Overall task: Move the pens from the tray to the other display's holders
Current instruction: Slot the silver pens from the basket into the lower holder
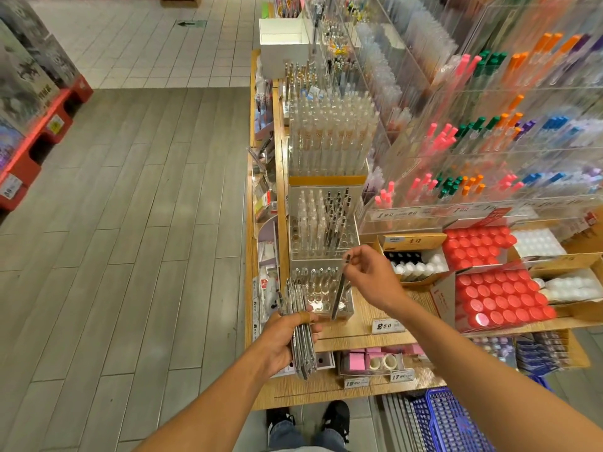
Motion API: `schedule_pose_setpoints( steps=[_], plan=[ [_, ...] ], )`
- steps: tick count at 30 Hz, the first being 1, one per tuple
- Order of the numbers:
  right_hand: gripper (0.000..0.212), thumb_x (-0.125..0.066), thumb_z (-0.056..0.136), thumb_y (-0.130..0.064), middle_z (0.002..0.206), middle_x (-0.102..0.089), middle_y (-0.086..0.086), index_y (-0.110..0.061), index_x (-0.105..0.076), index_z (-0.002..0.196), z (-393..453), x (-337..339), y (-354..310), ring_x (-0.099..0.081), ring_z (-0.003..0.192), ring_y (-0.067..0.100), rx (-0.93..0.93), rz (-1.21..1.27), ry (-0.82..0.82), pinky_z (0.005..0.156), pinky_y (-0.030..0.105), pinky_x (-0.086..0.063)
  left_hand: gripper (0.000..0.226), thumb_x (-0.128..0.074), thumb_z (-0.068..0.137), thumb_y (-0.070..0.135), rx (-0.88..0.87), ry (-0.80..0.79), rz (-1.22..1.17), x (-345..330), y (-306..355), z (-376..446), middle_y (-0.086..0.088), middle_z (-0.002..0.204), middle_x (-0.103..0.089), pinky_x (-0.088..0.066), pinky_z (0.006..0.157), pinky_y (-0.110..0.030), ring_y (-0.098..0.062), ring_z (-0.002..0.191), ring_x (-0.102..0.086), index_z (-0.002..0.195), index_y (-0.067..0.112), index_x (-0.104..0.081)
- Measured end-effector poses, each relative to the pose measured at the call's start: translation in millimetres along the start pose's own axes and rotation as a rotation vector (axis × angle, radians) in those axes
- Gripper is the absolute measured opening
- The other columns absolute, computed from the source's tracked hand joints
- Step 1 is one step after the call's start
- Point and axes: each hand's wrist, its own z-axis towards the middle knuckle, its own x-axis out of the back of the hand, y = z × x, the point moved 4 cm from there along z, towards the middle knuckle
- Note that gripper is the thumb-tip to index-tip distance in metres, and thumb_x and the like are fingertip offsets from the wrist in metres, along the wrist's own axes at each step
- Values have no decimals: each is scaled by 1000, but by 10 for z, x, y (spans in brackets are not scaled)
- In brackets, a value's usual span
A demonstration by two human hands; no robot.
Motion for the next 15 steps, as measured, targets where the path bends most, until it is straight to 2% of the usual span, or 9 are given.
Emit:
schedule_pose_setpoints(
  steps=[2, 5, 11, 13, 15],
  plan=[
    [17, -61, 91, -11, 81, -60, -4, -26, -54, 95, 23, 52, -14, -53, 65, 2, 117, -163, -7, 59, 18, -48, 45, -72, 81, -3, 13, 26, 0, 47, -13, 17, -19, 80, -70, -60, 58, -34, -26, 65, -68, 124, -10, -57],
    [18, -60, 92, -17, 81, -59, -10, -31, -49, 98, 17, -4, 36, -57, 71, 6, 199, -359, -81, 60, 21, -51, 52, -72, 83, -4, 22, 46, 38, 65, -33, 36, -19, 82, -67, -60, 59, -36, -25, 64, -65, 130, -9, -52],
    [18, -57, 95, -18, 81, -54, -17, -30, -44, 98, 0, -119, 91, -56, 76, -5, 299, -437, -92, 58, 12, -44, 60, -73, 83, -4, 22, 62, 65, 32, -28, 40, -21, 87, -66, -59, 55, -35, -25, 63, -65, 135, -9, -43],
    [16, -56, 96, -19, 81, -54, -17, -29, -44, 98, -7, -141, 91, -57, 75, 0, 320, -459, -99, 60, 16, -46, 60, -73, 83, -3, 19, 67, 66, 27, -21, 34, -20, 87, -66, -59, 56, -35, -25, 63, -65, 135, -9, -42],
    [9, -55, 96, -19, 86, -55, -12, -22, -47, 101, -17, -165, 92, -56, 75, 6, 342, -501, -109, 66, 28, -51, 58, -72, 85, -2, 13, 76, 64, 37, -15, 36, -21, 88, -65, -59, 58, -36, -26, 65, -65, 134, -11, -44]
  ],
)
